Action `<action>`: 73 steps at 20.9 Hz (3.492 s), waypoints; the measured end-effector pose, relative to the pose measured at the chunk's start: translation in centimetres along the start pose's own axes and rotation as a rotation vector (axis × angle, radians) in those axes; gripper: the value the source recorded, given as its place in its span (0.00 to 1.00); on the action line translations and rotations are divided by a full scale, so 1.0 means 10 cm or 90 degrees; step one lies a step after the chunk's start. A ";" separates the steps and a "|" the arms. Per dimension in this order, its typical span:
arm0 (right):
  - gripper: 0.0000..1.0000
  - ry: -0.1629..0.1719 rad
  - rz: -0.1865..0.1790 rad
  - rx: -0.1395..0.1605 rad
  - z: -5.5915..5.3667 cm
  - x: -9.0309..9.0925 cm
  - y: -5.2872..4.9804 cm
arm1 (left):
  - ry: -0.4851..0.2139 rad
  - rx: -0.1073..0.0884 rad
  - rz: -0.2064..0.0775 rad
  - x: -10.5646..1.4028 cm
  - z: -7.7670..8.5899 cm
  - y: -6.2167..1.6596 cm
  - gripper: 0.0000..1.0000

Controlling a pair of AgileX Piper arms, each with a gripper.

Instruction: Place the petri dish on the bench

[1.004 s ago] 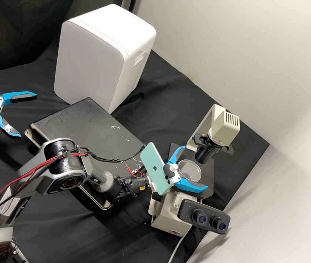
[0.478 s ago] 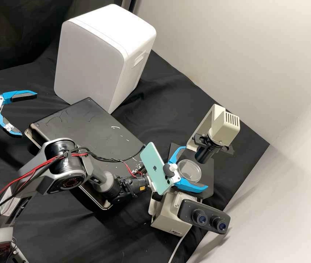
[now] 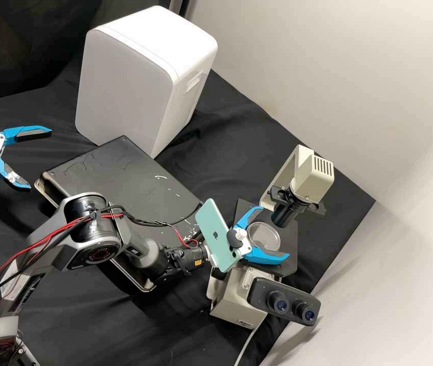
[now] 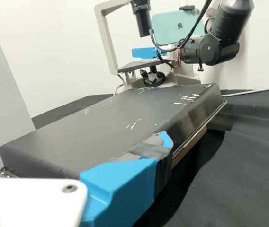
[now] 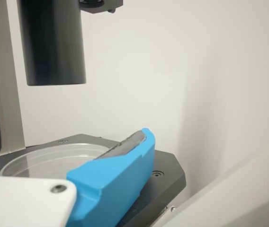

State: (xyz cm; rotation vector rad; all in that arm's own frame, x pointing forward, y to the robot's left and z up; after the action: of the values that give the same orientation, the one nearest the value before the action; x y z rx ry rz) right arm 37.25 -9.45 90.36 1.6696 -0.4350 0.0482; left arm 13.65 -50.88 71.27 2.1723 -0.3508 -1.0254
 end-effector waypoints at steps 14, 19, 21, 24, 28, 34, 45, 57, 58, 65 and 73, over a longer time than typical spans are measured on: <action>1.00 0.000 0.000 0.012 0.00 0.00 0.00 | 0.000 0.000 0.000 0.00 0.00 0.000 1.00; 1.00 -0.012 0.012 -0.019 -0.01 0.00 -0.03 | -0.002 0.000 0.000 0.00 0.01 0.000 1.00; 1.00 -0.015 0.016 -0.025 -0.01 -0.01 -0.02 | -0.002 0.000 0.000 0.00 0.01 0.000 1.00; 1.00 -0.016 0.017 -0.025 -0.01 -0.01 -0.02 | -0.003 0.000 -0.001 0.00 0.01 -0.003 1.00; 1.00 -0.020 0.022 -0.032 -0.02 -0.01 -0.03 | 0.001 -0.003 -0.004 0.01 0.00 -0.012 1.00; 1.00 -0.015 0.016 -0.034 -0.05 -0.08 -0.06 | 0.001 -0.003 -0.004 0.01 0.00 -0.012 1.00; 1.00 -0.008 0.005 -0.035 -0.10 -0.15 -0.12 | 0.003 -0.006 -0.010 0.01 0.00 -0.029 1.00; 1.00 0.050 -0.028 0.020 -0.11 -0.24 -0.14 | 0.013 0.017 -0.043 0.06 0.03 -0.129 1.00; 1.00 0.055 -0.021 0.040 -0.10 -0.26 -0.12 | 0.013 0.020 -0.050 0.06 0.04 -0.149 1.00; 1.00 0.074 0.022 0.102 0.00 -0.53 -0.09 | 0.018 0.036 -0.074 0.09 0.08 -0.219 1.00; 1.00 0.080 0.025 0.100 -0.06 -0.56 -0.09 | 0.018 0.036 -0.073 0.12 0.08 -0.214 1.00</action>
State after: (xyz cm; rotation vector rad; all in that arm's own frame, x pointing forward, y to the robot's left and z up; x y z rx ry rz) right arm 32.47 -7.42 88.06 1.8012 -0.3769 0.2207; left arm 13.73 -50.29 68.78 2.2777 -0.2475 -1.0570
